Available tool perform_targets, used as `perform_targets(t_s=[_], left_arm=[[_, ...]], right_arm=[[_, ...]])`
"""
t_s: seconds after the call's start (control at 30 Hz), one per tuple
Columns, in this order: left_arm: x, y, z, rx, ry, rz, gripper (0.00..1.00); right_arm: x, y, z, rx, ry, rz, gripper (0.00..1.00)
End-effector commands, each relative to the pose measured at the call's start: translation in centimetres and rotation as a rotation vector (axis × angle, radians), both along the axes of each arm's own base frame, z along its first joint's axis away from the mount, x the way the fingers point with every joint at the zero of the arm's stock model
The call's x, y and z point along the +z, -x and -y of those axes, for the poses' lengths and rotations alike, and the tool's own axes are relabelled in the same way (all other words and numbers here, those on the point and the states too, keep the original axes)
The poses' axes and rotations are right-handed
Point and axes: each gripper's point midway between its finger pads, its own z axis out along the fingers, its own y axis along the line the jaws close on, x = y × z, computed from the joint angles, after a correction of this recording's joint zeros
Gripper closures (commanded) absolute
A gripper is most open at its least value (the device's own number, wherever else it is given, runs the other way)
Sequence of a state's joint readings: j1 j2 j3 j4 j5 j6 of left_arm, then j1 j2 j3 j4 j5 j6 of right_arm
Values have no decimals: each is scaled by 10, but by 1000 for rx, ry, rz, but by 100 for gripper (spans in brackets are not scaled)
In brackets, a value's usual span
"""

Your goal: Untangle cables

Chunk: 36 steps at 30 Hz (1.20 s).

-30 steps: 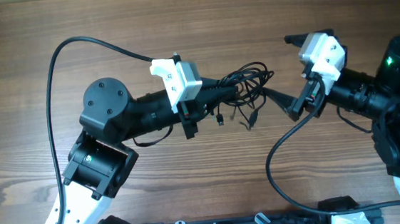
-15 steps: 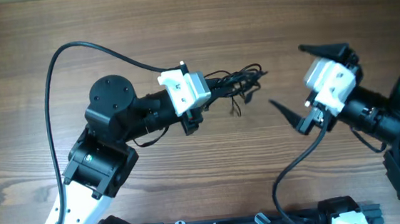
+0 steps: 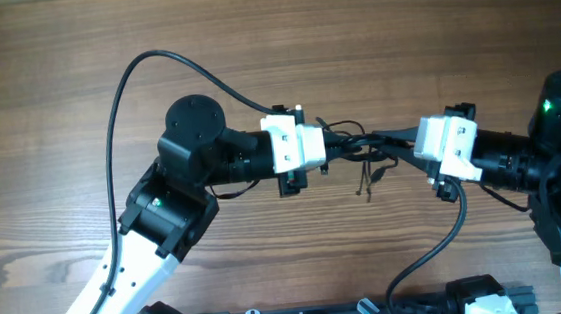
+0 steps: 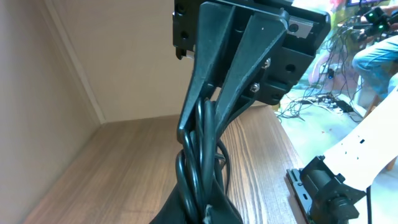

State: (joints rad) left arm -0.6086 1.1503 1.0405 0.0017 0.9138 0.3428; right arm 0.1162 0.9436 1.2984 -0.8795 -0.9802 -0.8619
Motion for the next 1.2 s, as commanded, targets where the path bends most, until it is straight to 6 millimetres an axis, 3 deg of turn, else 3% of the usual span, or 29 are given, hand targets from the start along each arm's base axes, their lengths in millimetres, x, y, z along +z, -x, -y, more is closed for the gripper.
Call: perform_targets(t_s=[0.0,0.1,0.13,0.2,0.33,0.43,0.57,0.93,1.1,1.17], left_arm=[[4,-8,1,50,8,10,95],[4,-33,-4,207,20,-114,63],[5,-41,-7,260,33,-168,40],[13,-52,-17,361,83,-288,18],[29,-62,-43,503,221,-564,0],[26,-60,-48,517,249,-718,0],[22,-60,-48,521,270,-840,0],[22,-52,-42,463,349,-1200,1],[40,-38,-29,377,368,-1158,22],[39,-38,-25,370,364,-1158,38]], right_arm=[[-2,-6,3,-33,19,1,96],[-7,-21,13,-144,42,-33,96],[-9,-26,17,-186,49,-43,96],[-9,-36,24,-262,50,-59,96],[1,-41,23,-282,3,-64,96],[12,-44,21,-296,-66,-90,96],[30,-28,5,-166,-156,-111,96],[62,-41,8,-247,-349,-224,96],[62,-39,6,-231,-356,-246,96],[62,-40,5,-231,-366,-267,96]])
